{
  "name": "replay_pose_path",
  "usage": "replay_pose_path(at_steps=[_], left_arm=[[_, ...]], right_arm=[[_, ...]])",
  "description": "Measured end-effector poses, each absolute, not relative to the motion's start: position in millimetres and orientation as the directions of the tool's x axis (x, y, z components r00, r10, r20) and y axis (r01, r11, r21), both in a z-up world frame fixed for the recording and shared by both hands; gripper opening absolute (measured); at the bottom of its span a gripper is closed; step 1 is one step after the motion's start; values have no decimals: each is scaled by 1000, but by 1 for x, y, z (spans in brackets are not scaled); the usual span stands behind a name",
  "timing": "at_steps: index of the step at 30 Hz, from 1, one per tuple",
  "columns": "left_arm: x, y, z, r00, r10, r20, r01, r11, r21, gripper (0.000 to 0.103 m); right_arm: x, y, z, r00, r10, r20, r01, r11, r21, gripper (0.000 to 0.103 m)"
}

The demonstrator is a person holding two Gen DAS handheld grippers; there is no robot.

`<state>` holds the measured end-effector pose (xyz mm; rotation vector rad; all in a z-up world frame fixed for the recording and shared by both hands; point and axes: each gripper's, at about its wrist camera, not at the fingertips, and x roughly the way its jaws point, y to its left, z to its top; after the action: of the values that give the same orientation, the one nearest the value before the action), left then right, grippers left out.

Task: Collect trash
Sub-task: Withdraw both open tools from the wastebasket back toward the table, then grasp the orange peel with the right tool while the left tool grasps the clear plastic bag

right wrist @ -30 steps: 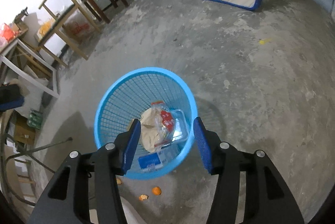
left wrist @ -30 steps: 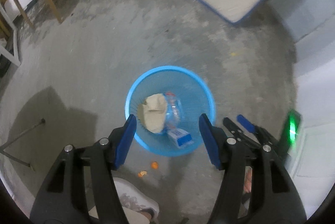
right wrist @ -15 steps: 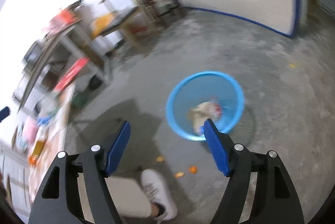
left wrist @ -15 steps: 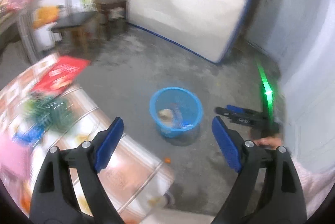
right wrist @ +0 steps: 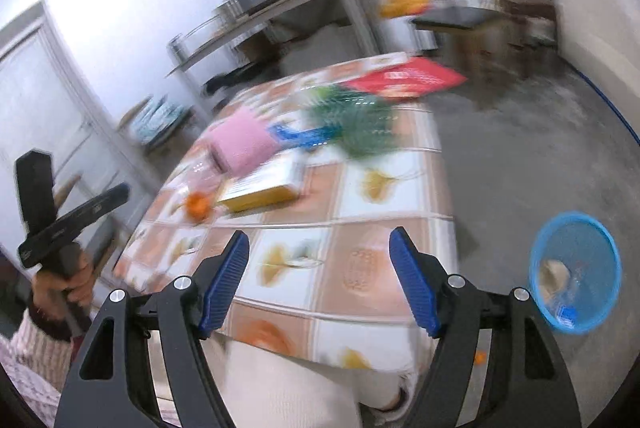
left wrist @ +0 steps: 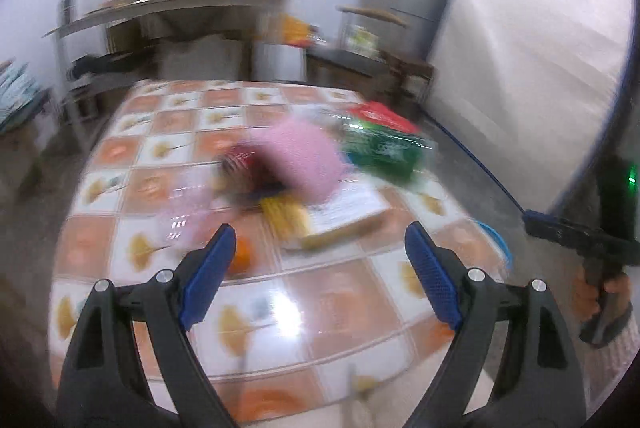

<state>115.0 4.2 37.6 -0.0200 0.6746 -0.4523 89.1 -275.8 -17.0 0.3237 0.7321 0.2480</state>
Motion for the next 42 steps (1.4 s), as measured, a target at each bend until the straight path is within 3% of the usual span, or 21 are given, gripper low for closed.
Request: replay_pose_path(at_steps=[8,15,19,27,38,42], left_arm=[[130,91,12,742,-318,-590,216,947,-238,82],[150,125,-6,746,-313,-588,147,938,-313,82],[162,136,-16,747,-317,-585,137,934,-331,82],[171,141,-32,735,-337,-589,146,926,-347,82],[173,149,-38,734,-343,-587,145,923,-357,82],[173,149,-38,730,-344,-590,148,923,-355,82]], right_arm=[[146,-156,-12,598,507,-620,-358,862,360,71],[188,-83,-34,499,542,-676,-446,829,336,71],[211,-57,-43,505,487,-713,-451,853,263,64],[251,-32,-66,472,438,-765,-342,891,299,58],[261,-12,-81,480,326,-814,-341,925,170,26],[257,-11,-79,482,321,-815,-350,923,157,19]])
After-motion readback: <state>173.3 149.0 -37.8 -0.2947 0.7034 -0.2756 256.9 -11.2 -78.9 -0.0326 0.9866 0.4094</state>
